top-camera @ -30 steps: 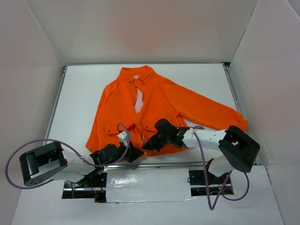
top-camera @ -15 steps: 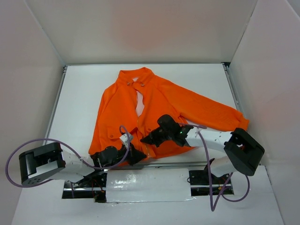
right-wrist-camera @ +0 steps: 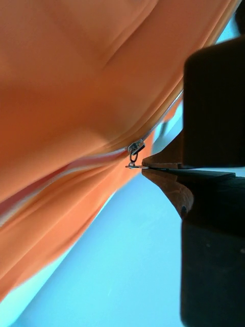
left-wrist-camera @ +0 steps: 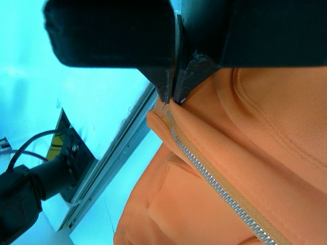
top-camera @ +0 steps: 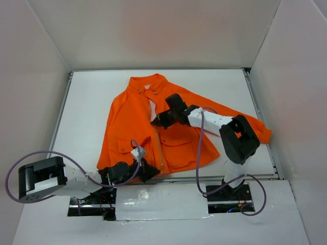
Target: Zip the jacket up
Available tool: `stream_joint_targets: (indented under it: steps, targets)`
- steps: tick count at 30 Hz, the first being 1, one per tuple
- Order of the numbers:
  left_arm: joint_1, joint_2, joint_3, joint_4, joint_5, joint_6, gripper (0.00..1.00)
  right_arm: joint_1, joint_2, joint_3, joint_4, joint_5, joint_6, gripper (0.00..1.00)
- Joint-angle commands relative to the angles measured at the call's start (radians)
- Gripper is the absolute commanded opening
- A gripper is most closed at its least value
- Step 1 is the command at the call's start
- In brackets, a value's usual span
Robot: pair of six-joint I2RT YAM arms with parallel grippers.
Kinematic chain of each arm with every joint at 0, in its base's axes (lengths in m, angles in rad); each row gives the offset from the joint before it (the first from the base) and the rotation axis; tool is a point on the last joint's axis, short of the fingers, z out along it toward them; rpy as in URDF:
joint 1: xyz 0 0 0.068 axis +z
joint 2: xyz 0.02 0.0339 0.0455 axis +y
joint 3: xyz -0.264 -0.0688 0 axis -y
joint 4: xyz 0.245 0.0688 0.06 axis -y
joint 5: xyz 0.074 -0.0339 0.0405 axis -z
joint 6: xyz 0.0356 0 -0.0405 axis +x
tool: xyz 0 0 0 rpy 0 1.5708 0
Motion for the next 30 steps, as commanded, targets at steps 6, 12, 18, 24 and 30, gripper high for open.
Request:
stream_joint_targets:
  steps: [6,12,18,24,30]
  targets:
    - [-0.045,-0.022,-0.105,-0.026,0.027,-0.003,0.0,-0.143,0.227,0.446,-0.167,0.101,-0.115,0.0]
    - [-0.048,0.017,-0.081,-0.024,0.03,-0.001,0.0,-0.206,0.359,0.617,-0.058,0.064,-0.227,0.0]
    - [-0.05,0.06,-0.041,-0.036,0.037,0.008,0.0,-0.28,0.491,0.824,0.091,-0.026,-0.312,0.0]
    - [-0.05,0.125,-0.004,-0.023,0.007,-0.001,0.0,-0.346,0.589,1.078,0.218,-0.114,-0.376,0.0]
    - [-0.05,0.147,0.05,-0.142,-0.123,-0.042,0.0,-0.373,0.559,1.229,0.249,-0.119,-0.458,0.0]
